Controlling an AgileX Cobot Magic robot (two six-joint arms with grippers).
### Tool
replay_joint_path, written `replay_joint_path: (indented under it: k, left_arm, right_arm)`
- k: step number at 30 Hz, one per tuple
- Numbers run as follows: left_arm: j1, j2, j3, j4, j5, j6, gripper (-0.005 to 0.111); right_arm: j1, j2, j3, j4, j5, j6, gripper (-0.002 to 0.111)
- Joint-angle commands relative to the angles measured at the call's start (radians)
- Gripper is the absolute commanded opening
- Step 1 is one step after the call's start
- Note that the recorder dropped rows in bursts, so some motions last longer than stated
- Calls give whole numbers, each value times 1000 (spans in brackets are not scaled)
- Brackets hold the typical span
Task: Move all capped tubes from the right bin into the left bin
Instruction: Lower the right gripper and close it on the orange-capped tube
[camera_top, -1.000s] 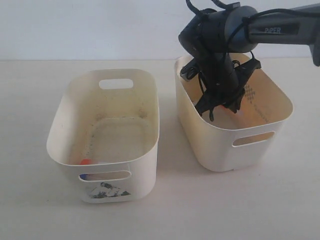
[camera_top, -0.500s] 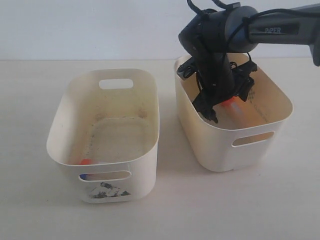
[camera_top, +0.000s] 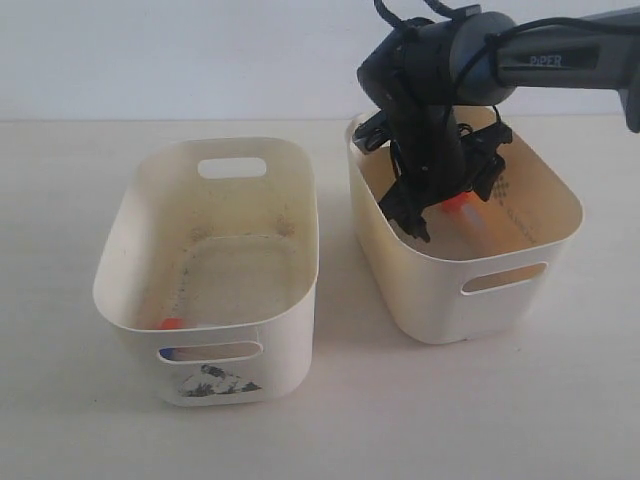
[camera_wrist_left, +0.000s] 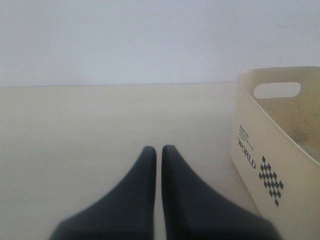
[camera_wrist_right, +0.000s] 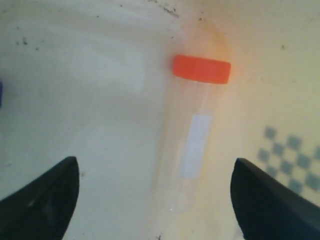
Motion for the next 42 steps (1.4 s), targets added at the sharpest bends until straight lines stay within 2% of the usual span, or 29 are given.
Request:
replay_joint_path:
  k: [1,15,17,18,20,22,32,42]
  left_arm:
    - [1,-3,-3,0,-1,-8,4]
    - [1,-3,-3,0,-1,-8,4]
    - [1,-3,-3,0,-1,-8,4]
    - [1,-3,-3,0,-1,-8,4]
    - [1,-3,-3,0,-1,-8,4]
    - [1,-3,-3,0,-1,-8,4]
    - [1,-3,-3,0,-1,-8,4]
    - [1,-3,-3,0,-1,-8,4]
  right_arm:
    - [-6,23,4,-1,-1,7,77]
    - [-32,122,4,54,-14,-2,76]
    - [-32,133,4,91,-24,-4,69]
    - [-32,145,4,139,-35,-4,55]
    - [-32,168,4,146,-32,7,39]
    - [-32,170,4,121,-15,22,35]
    - [-30,99,1,81,20,50,35]
    - [-30,87,-122,58,87,22,35]
